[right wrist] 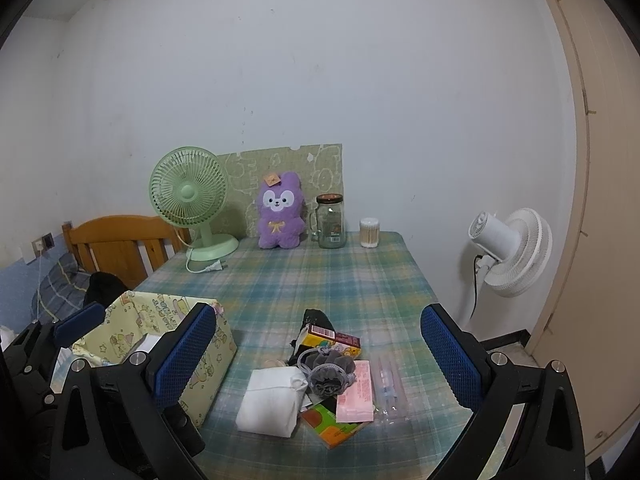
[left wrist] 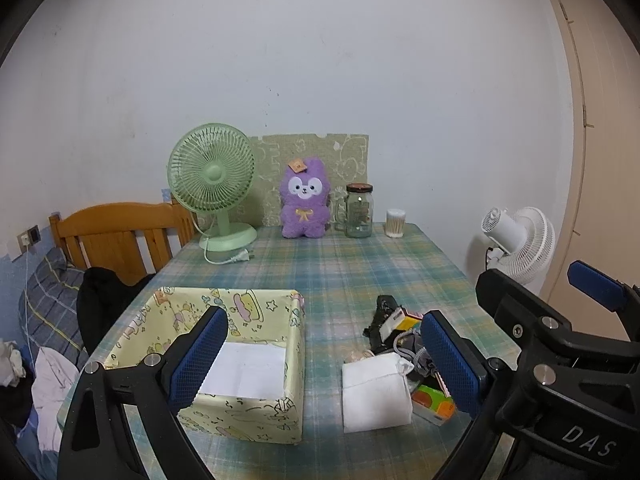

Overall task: Organize soft objects
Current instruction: 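Move both tools toward the white cloth and grey knitted item, then grasp the white folded cloth with the left tool while the right tool grasps the grey knitted item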

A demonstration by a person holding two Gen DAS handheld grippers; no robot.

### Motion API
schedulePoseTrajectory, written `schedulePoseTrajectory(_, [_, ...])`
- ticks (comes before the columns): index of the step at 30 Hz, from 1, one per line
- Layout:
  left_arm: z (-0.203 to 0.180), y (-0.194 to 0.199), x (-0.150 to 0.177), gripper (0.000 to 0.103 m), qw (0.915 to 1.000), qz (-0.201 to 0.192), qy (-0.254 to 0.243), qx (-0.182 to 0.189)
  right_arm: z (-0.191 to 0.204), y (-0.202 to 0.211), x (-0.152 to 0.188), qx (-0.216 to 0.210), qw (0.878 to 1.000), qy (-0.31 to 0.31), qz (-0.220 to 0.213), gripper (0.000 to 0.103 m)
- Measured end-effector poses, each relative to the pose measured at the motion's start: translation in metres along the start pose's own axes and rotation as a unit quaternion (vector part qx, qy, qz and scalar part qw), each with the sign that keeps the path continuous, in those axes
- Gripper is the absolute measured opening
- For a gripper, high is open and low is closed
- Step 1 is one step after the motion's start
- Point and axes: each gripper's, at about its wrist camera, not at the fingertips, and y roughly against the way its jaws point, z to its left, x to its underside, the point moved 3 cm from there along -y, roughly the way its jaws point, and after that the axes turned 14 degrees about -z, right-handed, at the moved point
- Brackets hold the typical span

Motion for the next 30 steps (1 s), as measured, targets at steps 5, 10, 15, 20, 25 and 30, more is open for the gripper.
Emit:
schedulePoseTrajectory(5, [0.0,-0.007,0.001,0.098,0.9999,0.011,0.002,0.007,-0.003,-0.003,0.002,0.004,1.0,0.004,-0.001,0.102])
schedulePoseTrajectory(10, [-0.004,-0.015,0.003,0.098,0.9998,0.015,0.001,0.01,-0.007,-0.006,0.005,0.001,1.0,0.003,-0.002,0.1])
schedulePoseTrajectory(15, [-0.011,-0.021,0.011,0.095,0.9996,0.025,0.0,0.014,-0.013,-0.011,0.011,0.004,1.0,0.007,0.007,0.097])
schedulePoseTrajectory(20, [-0.017,-0.028,0.022,0.095,0.9988,0.037,0.015,0.028,-0.02,-0.016,0.022,-0.012,1.0,0.003,0.013,0.097])
schedulePoseTrajectory(25, [-0.029,-0.037,0.036,0.095,0.9981,0.051,0.01,0.033,-0.032,-0.022,0.033,-0.014,1.0,0.005,0.023,0.097])
schedulePoseTrajectory(30, [-0.04,-0.046,0.048,0.095,0.997,0.068,0.01,0.034,-0.043,-0.033,0.048,-0.016,0.999,-0.004,0.041,0.094])
